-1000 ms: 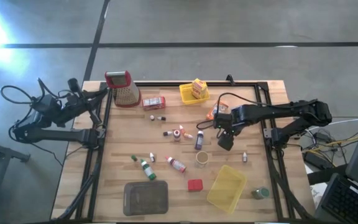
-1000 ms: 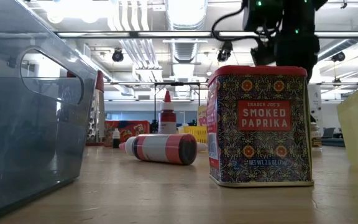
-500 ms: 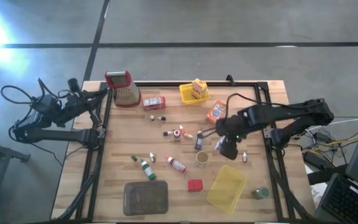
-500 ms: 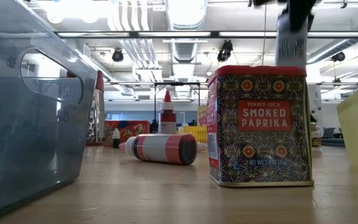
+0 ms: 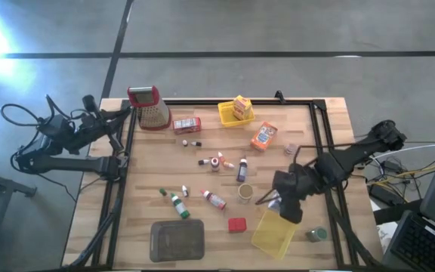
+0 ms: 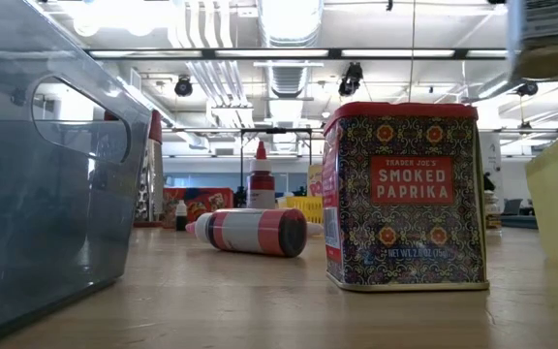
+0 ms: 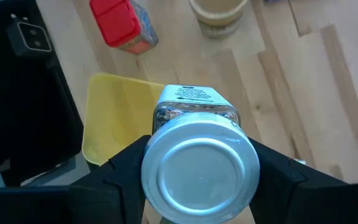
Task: Pick & Place Kitchen Items
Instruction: Put the white seasoning bottle into the bottom yellow bin
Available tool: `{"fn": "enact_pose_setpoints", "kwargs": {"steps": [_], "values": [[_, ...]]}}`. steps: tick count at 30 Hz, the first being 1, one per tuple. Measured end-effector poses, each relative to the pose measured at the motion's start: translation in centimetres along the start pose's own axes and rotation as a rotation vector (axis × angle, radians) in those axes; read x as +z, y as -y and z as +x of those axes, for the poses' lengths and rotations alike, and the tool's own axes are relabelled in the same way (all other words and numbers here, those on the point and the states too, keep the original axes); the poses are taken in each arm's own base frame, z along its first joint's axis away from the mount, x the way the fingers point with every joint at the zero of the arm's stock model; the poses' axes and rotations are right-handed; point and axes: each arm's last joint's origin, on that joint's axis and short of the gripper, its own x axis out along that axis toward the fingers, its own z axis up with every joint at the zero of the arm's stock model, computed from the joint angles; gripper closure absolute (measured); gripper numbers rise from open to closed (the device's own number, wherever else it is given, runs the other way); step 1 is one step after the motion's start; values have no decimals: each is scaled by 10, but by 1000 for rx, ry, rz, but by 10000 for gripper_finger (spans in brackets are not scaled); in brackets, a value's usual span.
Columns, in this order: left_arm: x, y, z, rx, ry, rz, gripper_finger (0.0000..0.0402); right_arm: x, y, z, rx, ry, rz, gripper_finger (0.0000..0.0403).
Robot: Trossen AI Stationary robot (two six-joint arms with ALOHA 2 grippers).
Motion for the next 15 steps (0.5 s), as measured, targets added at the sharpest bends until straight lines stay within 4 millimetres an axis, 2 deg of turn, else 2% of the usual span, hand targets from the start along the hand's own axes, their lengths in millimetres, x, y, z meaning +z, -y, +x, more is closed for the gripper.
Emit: {"fn": "enact_pose_setpoints", "kwargs": {"steps": [6,15], "values": [[0,0,0,-1,0,0,378,-10,-5,10,-29,21,28,189],[0,0,0,-1,0,0,378,-15,-1,35,-34,16,64,200]]}}
